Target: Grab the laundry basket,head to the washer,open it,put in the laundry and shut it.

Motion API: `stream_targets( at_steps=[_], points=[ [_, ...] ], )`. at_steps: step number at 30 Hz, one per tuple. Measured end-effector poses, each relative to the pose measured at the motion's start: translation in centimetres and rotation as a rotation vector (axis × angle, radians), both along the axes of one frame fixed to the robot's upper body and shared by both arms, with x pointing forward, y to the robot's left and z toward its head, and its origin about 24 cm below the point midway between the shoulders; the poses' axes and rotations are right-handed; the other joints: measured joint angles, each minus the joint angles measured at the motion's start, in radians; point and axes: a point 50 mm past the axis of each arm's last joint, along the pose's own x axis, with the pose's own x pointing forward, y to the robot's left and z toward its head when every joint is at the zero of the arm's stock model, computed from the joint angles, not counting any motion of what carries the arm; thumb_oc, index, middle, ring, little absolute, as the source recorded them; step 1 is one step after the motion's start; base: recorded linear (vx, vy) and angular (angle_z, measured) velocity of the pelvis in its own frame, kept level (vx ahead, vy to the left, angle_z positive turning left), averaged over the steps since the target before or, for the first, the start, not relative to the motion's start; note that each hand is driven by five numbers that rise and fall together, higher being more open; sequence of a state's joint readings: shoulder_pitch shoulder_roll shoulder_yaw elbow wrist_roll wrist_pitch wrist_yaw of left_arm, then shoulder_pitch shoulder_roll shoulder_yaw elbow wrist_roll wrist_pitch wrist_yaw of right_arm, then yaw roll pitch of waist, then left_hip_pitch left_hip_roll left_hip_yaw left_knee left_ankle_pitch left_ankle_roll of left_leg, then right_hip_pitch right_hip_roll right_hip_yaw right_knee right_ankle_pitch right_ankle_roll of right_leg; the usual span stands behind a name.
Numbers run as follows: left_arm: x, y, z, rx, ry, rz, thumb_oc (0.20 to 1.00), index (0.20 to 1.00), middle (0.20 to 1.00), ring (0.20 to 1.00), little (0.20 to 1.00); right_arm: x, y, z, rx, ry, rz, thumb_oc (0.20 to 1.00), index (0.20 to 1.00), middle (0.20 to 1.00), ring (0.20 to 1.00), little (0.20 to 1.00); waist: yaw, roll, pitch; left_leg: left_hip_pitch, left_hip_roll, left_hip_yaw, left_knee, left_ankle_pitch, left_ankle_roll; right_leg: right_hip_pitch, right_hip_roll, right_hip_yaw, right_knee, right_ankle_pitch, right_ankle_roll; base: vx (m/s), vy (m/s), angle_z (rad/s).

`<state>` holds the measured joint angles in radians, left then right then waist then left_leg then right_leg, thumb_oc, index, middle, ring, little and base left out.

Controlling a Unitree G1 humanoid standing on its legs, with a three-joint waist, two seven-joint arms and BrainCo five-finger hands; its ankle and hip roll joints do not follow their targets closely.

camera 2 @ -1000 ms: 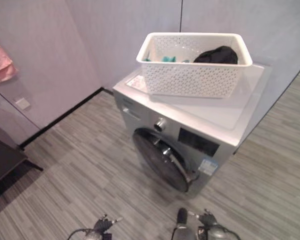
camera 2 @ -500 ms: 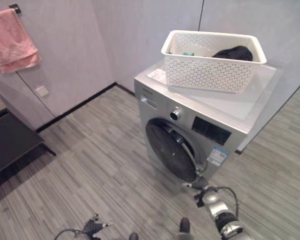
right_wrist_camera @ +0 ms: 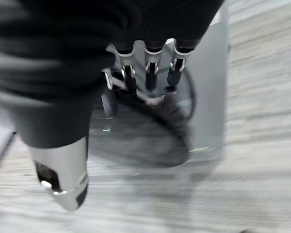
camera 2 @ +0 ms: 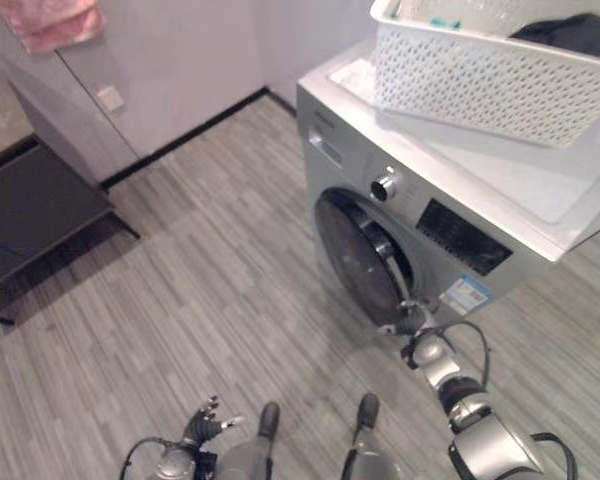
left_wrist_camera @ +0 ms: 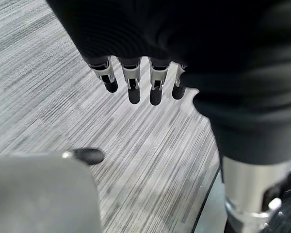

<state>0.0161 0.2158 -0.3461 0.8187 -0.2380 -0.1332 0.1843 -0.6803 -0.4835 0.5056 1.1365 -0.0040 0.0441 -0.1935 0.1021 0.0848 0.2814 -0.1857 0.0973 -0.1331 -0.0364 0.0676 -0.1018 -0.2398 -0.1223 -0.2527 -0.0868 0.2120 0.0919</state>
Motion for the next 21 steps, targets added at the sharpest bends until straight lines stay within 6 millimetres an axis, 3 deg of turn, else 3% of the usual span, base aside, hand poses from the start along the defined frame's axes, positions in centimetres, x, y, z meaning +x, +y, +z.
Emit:
stream_targets(
  at_steps=[1, 3, 4, 7, 8, 10, 13, 14, 17, 20, 21],
  points=[
    [0.3, -0.2, 0.3, -0.026, -0.018, 0.017, 1.0, 1.0, 1.0, 1.0, 1.0, 1.2, -1.4, 2.2, -0.035, -0.04, -0.043, 1.0, 1.0, 1.0, 1.0, 1.0, 0.006, 0.032, 0.024, -0.044, -0.001, -0.024, -0.002, 0.01, -0.004, -0.031, 0.002, -0.002, 0.0, 0.005, -0.001, -0.06, 0.021, 0.26],
    [0.5, -0.3, 0.3, -0.032, -0.024, 0.022, 1.0, 1.0, 1.0, 1.0, 1.0, 1.9, -2.1, 3.7, -0.051, -0.071, -0.065, 1.0, 1.0, 1.0, 1.0, 1.0, 0.023, 0.053, 0.047, -0.061, -0.001, -0.028, -0.003, 0.012, -0.003, -0.046, 0.005, -0.002, 0.0, 0.006, -0.001, -0.03, 0.011, 0.13],
    [0.8, -0.6, 0.5, -0.035, -0.033, 0.015, 1.0, 1.0, 1.0, 1.0, 1.0, 2.1, -2.2, 4.1, -0.048, -0.085, -0.086, 1.0, 1.0, 1.0, 1.0, 1.0, 0.03, 0.072, 0.064, -0.064, 0.0, -0.038, -0.004, 0.012, -0.003, -0.05, 0.009, -0.003, 0.0, 0.007, -0.003, -0.01, -0.003, 0.06],
    [0.7, -0.5, 0.4, -0.044, -0.032, 0.029, 1.0, 1.0, 1.0, 1.0, 1.0, 2.1, -1.4, 3.4, -0.031, -0.075, -0.076, 1.0, 1.0, 1.0, 1.0, 1.0, 0.03, 0.071, 0.065, -0.069, 0.004, -0.046, -0.004, 0.012, -0.003, -0.052, 0.015, -0.003, 0.0, 0.007, -0.004, 0.02, 0.002, 0.0],
    [1.5, -0.9, 1.1, -0.083, -0.071, 0.048, 1.0, 1.0, 1.0, 1.0, 1.0, 1.6, 0.0, 2.0, 0.044, -0.083, -0.098, 1.0, 1.0, 1.0, 1.0, 1.0, 0.024, 0.065, 0.063, -0.07, 0.011, -0.048, -0.004, 0.009, -0.007, -0.052, 0.022, -0.004, 0.0, 0.005, -0.007, 0.05, 0.003, -0.03],
    [2.6, -1.4, 2.2, -0.121, -0.146, 0.048, 1.0, 1.0, 1.0, 1.0, 1.0, 1.3, 1.1, 1.1, 0.1, -0.089, -0.097, 1.0, 1.0, 1.0, 1.0, 1.0, 0.024, 0.066, 0.062, -0.068, 0.012, -0.047, -0.005, 0.009, -0.008, -0.051, 0.023, -0.004, 0.0, 0.007, -0.012, 0.05, 0.008, -0.05],
    [4.1, -1.2, 4.2, -0.145, -0.254, 0.094, 1.0, 1.0, 1.0, 1.0, 1.0, -0.3, 5.7, -2.5, 0.29, -0.052, -0.09, 1.0, 1.0, 1.0, 1.0, 1.0, 0.033, 0.069, 0.061, -0.027, 0.019, -0.047, -0.02, 0.008, -0.008, -0.021, 0.03, -0.004, -0.001, 0.003, -0.029, 0.02, 0.028, -0.03],
    [4.7, -1.0, 5.0, -0.159, -0.303, 0.109, 1.0, 1.0, 1.0, 1.0, 1.0, -1.4, 8.2, -4.3, 0.373, 0.007, -0.068, 1.0, 1.0, 1.0, 1.0, 1.0, 0.056, 0.081, 0.053, -0.029, 0.021, -0.049, -0.02, 0.008, -0.009, -0.02, 0.033, -0.005, 0.0, 0.002, -0.031, 0.0, 0.036, 0.06],
    [5.3, -0.4, 7.0, -0.172, -0.389, 0.096, 1.0, 1.0, 1.0, 1.0, 1.0, -3.3, 13.1, -6.5, 0.482, 0.111, 0.031, 1.0, 1.0, 1.0, 1.0, 1.0, 0.1, 0.115, 0.04, -0.029, 0.017, -0.053, -0.018, 0.009, -0.009, -0.021, 0.028, -0.016, 0.0, 0.001, -0.033, 0.01, 0.042, 0.11],
    [5.5, 0.4, 9.1, -0.161, -0.475, 0.059, 1.0, 1.0, 1.0, 1.0, 1.0, -5.7, 17.2, -8.4, 0.634, 0.239, 0.084, 1.0, 1.0, 1.0, 1.0, 1.0, 0.132, 0.16, 0.009, -0.037, 0.004, -0.073, -0.018, 0.021, -0.017, -0.016, 0.007, -0.035, 0.0, -0.001, -0.032, 0.02, 0.046, 0.25],
    [5.3, 0.6, 9.4, -0.16, -0.488, 0.055, 1.0, 1.0, 1.0, 1.0, 1.0, -6.3, 17.7, -8.8, 0.665, 0.264, 0.091, 1.0, 1.0, 1.0, 1.0, 1.0, 0.134, 0.163, 0.007, -0.036, -0.003, -0.073, -0.018, 0.023, -0.018, -0.013, 0.0, -0.035, 0.0, 0.0, -0.03, 0.03, 0.067, 0.16]
  ],
)
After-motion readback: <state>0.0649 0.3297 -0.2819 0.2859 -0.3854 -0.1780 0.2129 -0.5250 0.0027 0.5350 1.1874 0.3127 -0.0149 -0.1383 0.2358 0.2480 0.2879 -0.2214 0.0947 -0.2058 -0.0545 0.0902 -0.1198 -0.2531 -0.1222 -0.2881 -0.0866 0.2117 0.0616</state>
